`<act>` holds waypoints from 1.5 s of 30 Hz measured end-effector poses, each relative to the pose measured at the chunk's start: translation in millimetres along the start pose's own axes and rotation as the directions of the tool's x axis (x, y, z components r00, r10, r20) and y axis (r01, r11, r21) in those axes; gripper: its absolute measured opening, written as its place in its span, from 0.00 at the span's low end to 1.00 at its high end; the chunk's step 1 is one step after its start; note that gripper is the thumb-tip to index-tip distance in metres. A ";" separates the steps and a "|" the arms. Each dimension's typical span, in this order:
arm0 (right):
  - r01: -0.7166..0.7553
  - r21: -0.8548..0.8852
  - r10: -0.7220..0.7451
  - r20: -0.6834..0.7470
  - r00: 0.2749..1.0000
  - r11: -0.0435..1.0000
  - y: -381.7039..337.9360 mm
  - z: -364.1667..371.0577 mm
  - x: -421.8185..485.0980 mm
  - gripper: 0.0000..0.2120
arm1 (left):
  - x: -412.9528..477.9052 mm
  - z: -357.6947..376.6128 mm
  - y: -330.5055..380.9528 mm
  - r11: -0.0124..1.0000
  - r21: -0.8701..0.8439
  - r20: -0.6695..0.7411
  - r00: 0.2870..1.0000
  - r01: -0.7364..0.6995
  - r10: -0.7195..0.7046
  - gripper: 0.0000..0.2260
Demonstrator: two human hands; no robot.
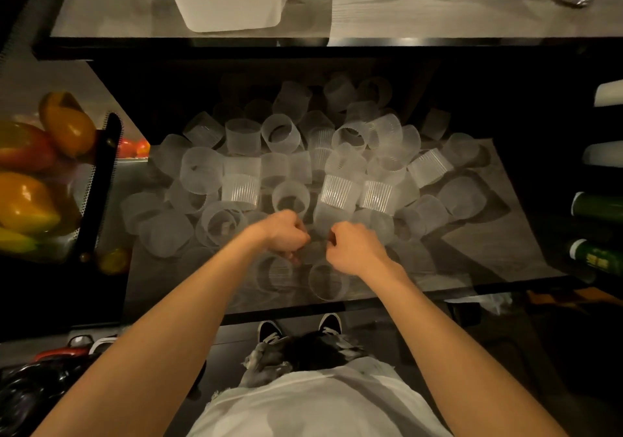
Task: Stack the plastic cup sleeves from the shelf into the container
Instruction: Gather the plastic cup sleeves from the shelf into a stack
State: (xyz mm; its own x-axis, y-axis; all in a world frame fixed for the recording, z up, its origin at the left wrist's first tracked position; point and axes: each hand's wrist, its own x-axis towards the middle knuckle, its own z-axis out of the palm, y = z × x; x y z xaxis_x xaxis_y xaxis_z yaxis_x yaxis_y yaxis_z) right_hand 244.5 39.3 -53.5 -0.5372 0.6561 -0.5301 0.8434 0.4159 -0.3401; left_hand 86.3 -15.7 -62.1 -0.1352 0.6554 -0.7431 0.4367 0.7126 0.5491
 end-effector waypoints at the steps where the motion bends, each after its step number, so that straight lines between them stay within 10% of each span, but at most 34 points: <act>1: -0.015 -0.009 0.015 0.000 1.000 1.000 5.0 0.2 -4.2 0.06 | 0.2 5.2 1.3 1.000 0.021 0.019 1.000 -0.005 0.005 0.08; 12: -0.258 0.300 0.170 0.289 0.942 0.919 39.8 26.2 -23.7 0.17 | -4.6 40.0 10.2 0.995 0.090 0.049 0.998 0.042 -0.047 0.11; 22: -0.054 0.267 0.045 0.038 0.998 0.962 17.3 -3.1 -11.3 0.08 | -20.3 -18.5 21.5 1.000 0.001 0.024 1.000 0.013 -0.013 0.09; 28: 0.075 0.480 0.008 -0.170 0.985 0.874 -18.5 -24.3 8.3 0.20 | -25.5 -60.1 16.8 0.970 -0.164 -0.389 0.915 -0.182 0.106 0.11; 45: 0.096 0.510 -0.040 -0.120 0.992 0.855 -44.3 -12.9 46.2 0.13 | -7.6 -46.2 -10.4 0.977 -0.200 -0.460 0.888 -0.080 -0.021 0.23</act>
State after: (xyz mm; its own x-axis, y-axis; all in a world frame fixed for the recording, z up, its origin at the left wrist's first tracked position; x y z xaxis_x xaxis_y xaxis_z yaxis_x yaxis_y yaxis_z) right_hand 182.3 59.4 -52.9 -0.5663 0.7096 -0.4193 0.6678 0.0969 -0.7380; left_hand 41.7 -16.5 -44.5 -0.5379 0.6820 -0.4956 0.2596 0.6933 0.6723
